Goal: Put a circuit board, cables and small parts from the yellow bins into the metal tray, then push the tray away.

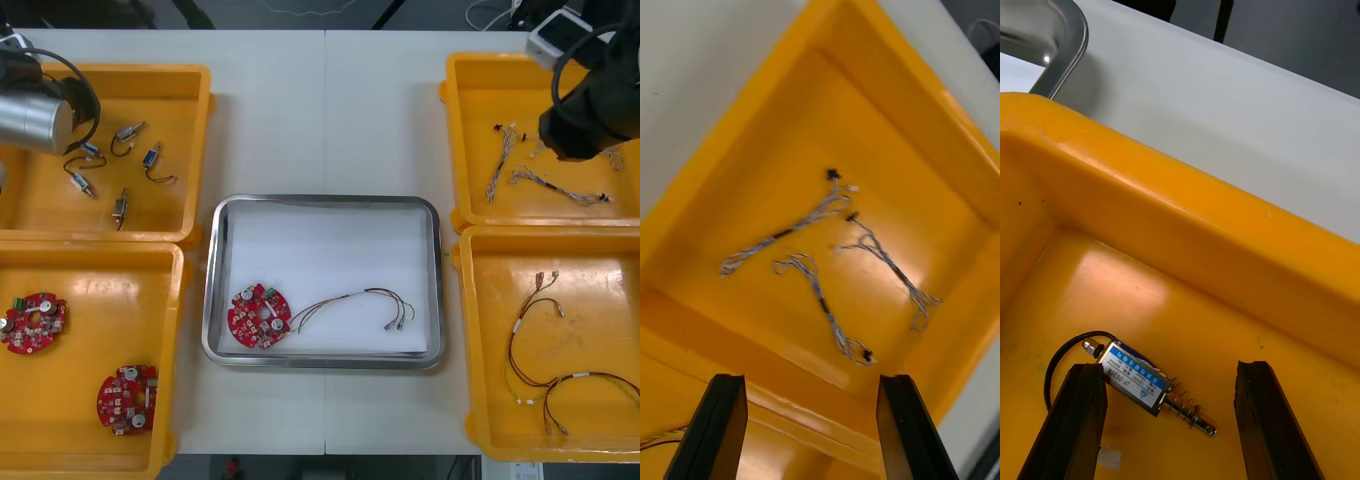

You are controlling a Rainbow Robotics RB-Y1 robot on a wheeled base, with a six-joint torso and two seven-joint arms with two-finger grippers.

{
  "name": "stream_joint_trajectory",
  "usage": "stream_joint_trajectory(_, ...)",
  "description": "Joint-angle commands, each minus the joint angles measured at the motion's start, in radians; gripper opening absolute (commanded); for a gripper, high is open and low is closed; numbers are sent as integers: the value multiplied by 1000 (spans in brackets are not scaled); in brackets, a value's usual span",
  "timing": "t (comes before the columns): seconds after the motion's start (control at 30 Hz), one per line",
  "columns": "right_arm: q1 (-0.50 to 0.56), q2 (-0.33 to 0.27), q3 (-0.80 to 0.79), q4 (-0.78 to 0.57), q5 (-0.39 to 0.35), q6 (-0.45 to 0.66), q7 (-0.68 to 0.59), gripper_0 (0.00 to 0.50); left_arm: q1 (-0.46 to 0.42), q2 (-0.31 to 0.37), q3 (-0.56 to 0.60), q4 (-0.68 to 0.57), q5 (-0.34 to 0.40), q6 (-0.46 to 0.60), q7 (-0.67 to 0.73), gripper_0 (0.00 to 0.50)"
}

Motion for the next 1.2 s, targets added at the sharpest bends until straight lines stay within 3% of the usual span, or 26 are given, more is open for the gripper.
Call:
stream_joint_trajectory(0.03, 4, -33, -24, -10, 67, 3, -58, 500, -19, -9, -16, -6, -25, -33, -95, 500)
stream_joint_trajectory(0.5, -7, -33, -128, 140, 79, 3, -116, 500, 52, -11, -16, -6, -69, -93, -101, 500)
stream_joint_trajectory(0.7, -70, -33, -147, 267, 84, 3, -143, 500, 72, -12, -16, -6, -77, -95, -107, 500)
stream_joint_trajectory(0.83, -130, -33, -159, 364, 91, 3, -229, 500, 73, -12, -16, -6, -75, -95, -107, 494)
stream_joint_trajectory(0.9, -151, -32, -161, 405, 95, 3, -275, 500, 73, -12, -16, -6, -72, -95, -106, 438)
stream_joint_trajectory(0.93, -170, -32, -162, 434, 101, 3, -303, 500, 73, -12, -16, -6, -69, -95, -107, 357)
stream_joint_trajectory(0.97, -177, -30, -164, 448, 104, 3, -315, 500, 73, -12, -16, -6, -68, -93, -107, 309)
stream_joint_trajectory(1.0, -194, -30, -167, 474, 108, 3, -337, 500, 75, -12, -16, -6, -65, -95, -106, 131)
stream_joint_trajectory(1.03, -211, -30, -171, 502, 113, 3, -358, 500, 75, -12, -16, -6, -62, -93, -106, 3)
stream_joint_trajectory(1.2, -283, -22, -214, 602, 133, 3, -462, 500, 73, -12, -16, -6, -48, -92, -103, 2)
